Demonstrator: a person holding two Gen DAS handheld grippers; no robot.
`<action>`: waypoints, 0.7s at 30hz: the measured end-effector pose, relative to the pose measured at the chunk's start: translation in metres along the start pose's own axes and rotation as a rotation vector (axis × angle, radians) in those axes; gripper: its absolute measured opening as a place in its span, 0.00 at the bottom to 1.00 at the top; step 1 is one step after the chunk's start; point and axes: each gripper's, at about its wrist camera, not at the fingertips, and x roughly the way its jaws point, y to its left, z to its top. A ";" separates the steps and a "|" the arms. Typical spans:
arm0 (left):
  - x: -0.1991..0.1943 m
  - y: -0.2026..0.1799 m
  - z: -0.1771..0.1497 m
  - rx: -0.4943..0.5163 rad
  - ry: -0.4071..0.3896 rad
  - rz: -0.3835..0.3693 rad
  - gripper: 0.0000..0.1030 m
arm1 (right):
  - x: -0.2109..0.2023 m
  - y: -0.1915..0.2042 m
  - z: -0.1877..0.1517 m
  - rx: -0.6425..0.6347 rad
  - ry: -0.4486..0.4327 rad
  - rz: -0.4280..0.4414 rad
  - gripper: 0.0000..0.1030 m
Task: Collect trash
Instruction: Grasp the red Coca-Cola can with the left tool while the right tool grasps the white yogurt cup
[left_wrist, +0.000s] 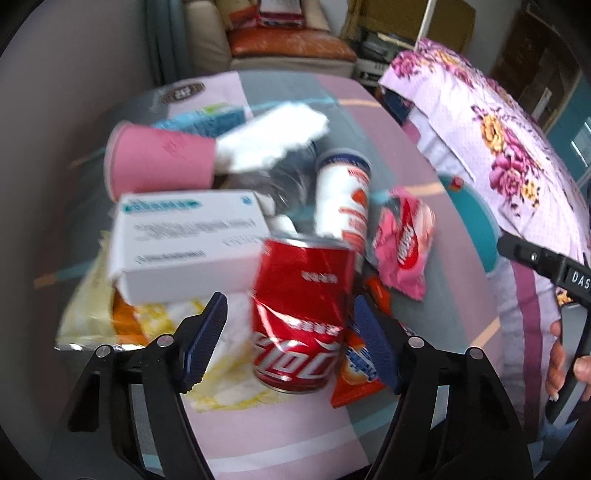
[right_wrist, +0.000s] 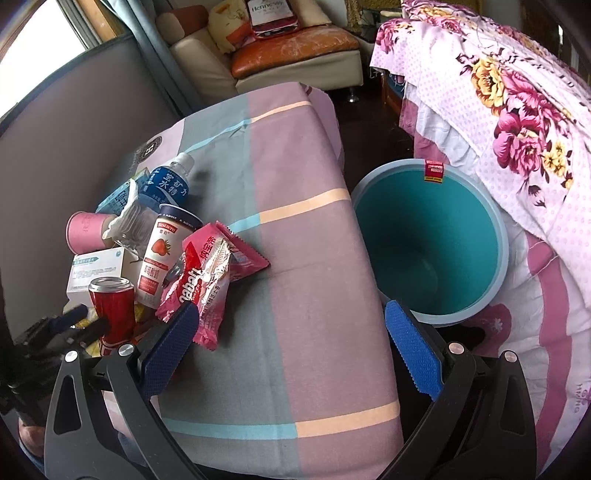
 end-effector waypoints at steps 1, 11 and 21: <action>0.005 -0.001 -0.001 -0.001 0.016 -0.009 0.71 | 0.000 0.000 0.000 -0.002 0.000 0.003 0.94; 0.022 0.006 0.000 -0.015 0.027 -0.039 0.60 | 0.003 0.012 0.004 -0.002 0.020 0.071 0.93; -0.039 0.038 0.022 -0.061 -0.138 -0.081 0.60 | 0.016 0.065 0.034 -0.081 0.082 0.171 0.54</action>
